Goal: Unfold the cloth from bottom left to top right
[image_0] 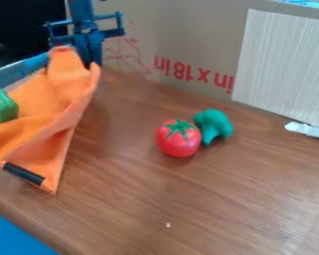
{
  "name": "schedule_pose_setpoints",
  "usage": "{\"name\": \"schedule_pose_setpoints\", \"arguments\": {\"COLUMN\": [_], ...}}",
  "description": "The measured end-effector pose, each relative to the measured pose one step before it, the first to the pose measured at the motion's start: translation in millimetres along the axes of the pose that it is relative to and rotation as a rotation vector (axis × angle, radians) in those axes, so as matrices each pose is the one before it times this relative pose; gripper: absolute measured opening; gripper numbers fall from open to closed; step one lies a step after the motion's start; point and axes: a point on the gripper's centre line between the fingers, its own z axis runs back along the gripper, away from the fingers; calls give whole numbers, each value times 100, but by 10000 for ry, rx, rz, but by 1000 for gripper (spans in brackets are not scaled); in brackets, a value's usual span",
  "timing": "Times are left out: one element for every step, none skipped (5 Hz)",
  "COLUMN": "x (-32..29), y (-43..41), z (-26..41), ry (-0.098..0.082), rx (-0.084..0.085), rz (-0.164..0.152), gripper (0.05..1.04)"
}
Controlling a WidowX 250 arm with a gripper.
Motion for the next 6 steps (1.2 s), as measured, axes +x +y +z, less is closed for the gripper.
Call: {"name": "schedule_pose_setpoints", "arguments": {"x": [499,563,874,24,-279,-341], "y": [-2058,-1482,-1249,-810,-1187,-1222], "z": [609,-1970,-1332,-1410,-155,-187], "ry": [-528,-14,-102,38,-218,-197], "rx": [-474,14,132,160,-98,-135], "rz": [-78,32,142,36,-79,-133], "gripper": [67,67,67,67,67,83]}}
